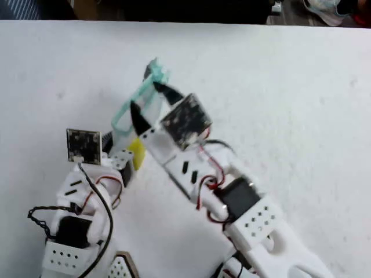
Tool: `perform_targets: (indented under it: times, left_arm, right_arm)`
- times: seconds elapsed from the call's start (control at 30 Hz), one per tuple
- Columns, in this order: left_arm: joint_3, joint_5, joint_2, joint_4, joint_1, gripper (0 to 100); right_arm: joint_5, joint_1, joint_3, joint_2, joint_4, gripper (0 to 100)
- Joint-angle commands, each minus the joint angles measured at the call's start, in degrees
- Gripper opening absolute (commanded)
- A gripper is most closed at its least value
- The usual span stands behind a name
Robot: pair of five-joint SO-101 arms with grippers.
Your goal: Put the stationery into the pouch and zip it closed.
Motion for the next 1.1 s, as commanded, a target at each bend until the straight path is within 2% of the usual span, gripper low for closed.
perform_targets:
  times: [0.0, 0.1, 0.33, 0.47, 0.7, 0.87, 1.07]
  left_arm:
    - [-2.8, 0.4, -0.5, -0.2, -0.1, 23]
    - [-2.8, 0.4, -0.5, -0.4, 0.0, 23]
    - [-2.8, 0.4, -0.5, -0.4, 0.0, 23]
    - [-2.7, 0.4, -0.5, -0.4, 0.0, 23]
    - [-2.7, 0.4, -0.5, -0.4, 0.0, 23]
    - [-2.7, 0.4, -0.5, -0.4, 0.0, 23]
    - [-2.6, 0.4, -0.5, -0.3, 0.0, 23]
  right_arm:
    - [0.2, 3.2, -11.3, 1.2, 9.5, 18.2]
    - [-1.0, 3.6, -21.5, 6.0, 23.3, 23.8]
    - [-24.3, 3.2, -47.5, 22.6, 47.8, 31.0]
    - [-28.9, 3.0, -61.5, 32.6, 56.2, 31.4]
    - [-30.8, -1.3, -78.0, 45.7, 64.4, 31.4]
    - [-33.6, -1.2, -79.3, 53.0, 64.8, 31.4]
    - [-33.1, -1.3, -79.6, 57.3, 65.7, 29.6]
